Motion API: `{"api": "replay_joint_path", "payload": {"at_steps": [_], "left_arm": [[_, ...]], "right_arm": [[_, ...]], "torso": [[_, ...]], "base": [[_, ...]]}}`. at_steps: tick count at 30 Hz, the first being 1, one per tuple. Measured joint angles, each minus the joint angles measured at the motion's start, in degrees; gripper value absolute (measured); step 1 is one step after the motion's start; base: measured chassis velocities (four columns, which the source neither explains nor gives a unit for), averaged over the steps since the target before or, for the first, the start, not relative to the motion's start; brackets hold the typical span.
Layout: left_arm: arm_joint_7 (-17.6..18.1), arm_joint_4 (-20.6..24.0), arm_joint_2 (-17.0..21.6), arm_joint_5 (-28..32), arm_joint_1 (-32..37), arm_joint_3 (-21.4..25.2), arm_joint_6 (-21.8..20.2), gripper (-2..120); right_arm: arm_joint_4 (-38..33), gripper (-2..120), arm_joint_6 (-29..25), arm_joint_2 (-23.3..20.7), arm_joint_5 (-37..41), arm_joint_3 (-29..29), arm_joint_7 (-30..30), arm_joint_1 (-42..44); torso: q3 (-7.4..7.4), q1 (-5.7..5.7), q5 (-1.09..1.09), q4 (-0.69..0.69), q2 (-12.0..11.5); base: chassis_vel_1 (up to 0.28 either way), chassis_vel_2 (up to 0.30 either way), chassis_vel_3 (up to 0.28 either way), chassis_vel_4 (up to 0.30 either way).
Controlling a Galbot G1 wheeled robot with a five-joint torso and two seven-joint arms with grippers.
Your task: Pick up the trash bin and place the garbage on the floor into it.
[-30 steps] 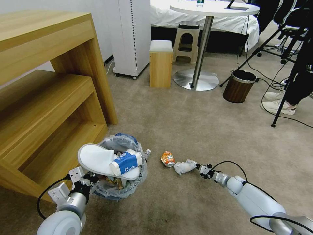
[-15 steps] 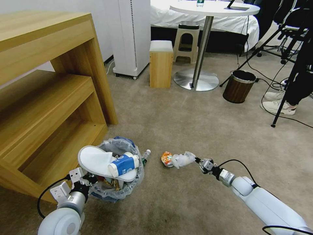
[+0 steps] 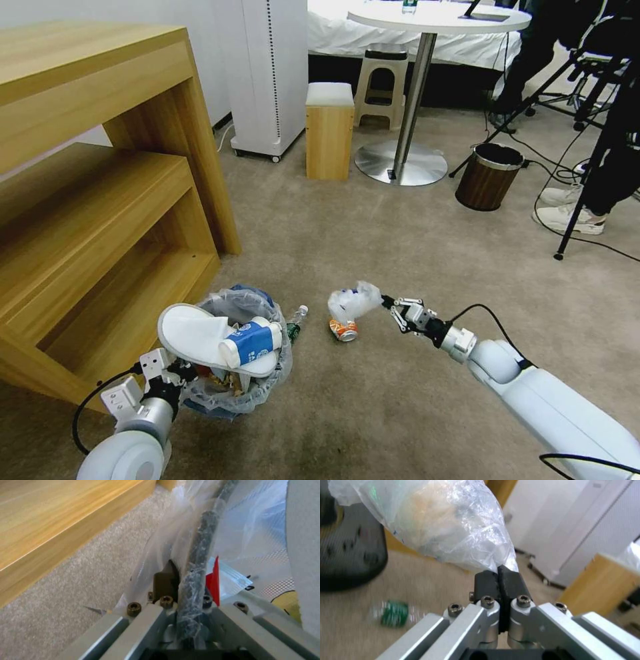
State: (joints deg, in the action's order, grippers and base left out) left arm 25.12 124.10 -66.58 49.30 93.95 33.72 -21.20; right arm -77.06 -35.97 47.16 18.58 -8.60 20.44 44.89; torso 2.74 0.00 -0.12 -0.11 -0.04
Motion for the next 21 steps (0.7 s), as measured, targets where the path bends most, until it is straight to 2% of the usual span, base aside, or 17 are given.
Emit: {"api": "replay_joint_path", "payload": {"at_steps": [7,10,17,19,21], "left_arm": [[3.0,3.3,3.2,5.4,1.2,1.0,-4.2,0],[5.6,6.0,6.3,11.5,1.9,1.8,-7.4,0],[9.2,7.4,11.4,18.1,2.2,2.7,-9.2,0],[11.3,7.7,14.2,21.7,2.2,2.8,-9.8,0],[11.7,7.8,15.1,22.3,2.2,2.8,-9.8,0]], "right_arm": [[-3.0,0,0.5,-0.4,0.8,-0.1,0.1,-0.5],[-4.4,0,0.7,-0.8,1.1,0.0,0.1,-0.5],[-6.2,0,1.4,-1.1,1.6,0.2,0.0,-0.2],[-7.2,0,1.7,-1.2,2.3,0.2,-0.2,-0.4],[-7.6,0,1.8,-1.3,2.6,0.2,-0.2,-0.5]], "torso": [[0.00,0.00,0.00,0.00,0.0],[0.00,0.00,-0.01,-0.01,0.0],[0.00,0.00,-0.01,-0.01,0.0],[0.00,0.00,0.01,-0.01,0.0],[0.00,0.00,0.00,-0.01,0.0]], "base": [[0.000,0.000,0.000,0.000],[0.000,0.000,0.000,0.000],[0.000,0.000,0.000,0.000],[0.000,0.000,0.000,0.000],[0.000,0.000,0.000,0.000]]}}
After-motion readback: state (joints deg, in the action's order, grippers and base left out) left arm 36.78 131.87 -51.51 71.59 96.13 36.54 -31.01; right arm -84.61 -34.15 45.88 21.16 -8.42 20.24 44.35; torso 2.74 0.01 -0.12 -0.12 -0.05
